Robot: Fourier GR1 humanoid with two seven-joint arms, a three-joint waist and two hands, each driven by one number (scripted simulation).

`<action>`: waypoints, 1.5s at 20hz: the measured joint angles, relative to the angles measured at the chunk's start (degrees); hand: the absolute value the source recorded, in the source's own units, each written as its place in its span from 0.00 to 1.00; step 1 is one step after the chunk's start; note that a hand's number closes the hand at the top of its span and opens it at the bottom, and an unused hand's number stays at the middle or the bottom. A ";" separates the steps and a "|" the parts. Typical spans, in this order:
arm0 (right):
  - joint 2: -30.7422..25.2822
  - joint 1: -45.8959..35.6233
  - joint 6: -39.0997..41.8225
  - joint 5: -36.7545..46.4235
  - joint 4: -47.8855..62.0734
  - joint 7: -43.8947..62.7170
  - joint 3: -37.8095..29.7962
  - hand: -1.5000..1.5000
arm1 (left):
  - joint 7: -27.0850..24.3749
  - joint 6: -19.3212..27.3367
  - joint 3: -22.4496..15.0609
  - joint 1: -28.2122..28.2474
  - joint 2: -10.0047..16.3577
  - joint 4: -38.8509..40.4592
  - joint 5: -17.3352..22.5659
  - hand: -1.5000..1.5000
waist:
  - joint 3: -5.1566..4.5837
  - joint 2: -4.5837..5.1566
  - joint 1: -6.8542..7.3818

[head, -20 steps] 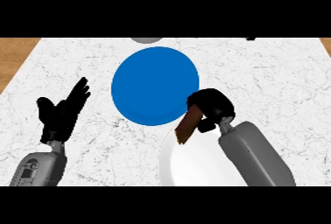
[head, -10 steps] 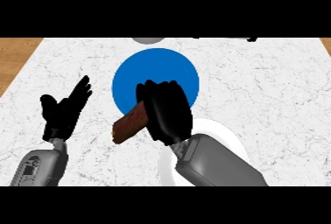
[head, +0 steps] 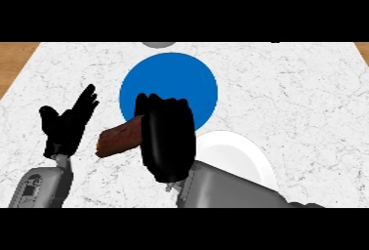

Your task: Pick the sweet potato from the plate and place it in the plate

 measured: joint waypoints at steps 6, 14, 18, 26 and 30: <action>-0.04 -0.68 -3.04 0.35 4.32 0.07 -3.01 1.00 | 0.27 0.53 0.59 1.74 0.14 -1.52 -0.08 0.50 | 0.05 0.12 -1.16; -0.22 2.11 -4.75 -2.66 12.71 -5.59 -10.48 1.00 | 1.69 0.33 1.19 1.44 0.33 -2.70 0.19 0.50 | 0.08 0.19 -2.20; -0.63 5.22 -3.64 -9.43 15.06 -11.04 -14.17 0.00 | 0.95 0.36 1.09 2.70 0.13 -3.28 -0.14 0.50 | 0.10 0.28 -2.20; -1.50 9.59 -3.12 -17.46 17.70 -27.78 -19.79 0.00 | 1.74 0.91 1.11 3.00 -0.49 -4.06 -0.79 0.50 | 0.10 0.23 -2.50; -0.98 8.99 -7.03 -18.65 15.41 -34.82 -21.25 0.00 | 0.45 0.12 1.62 3.19 -0.13 -3.28 -0.49 0.50 | 0.11 0.24 -2.50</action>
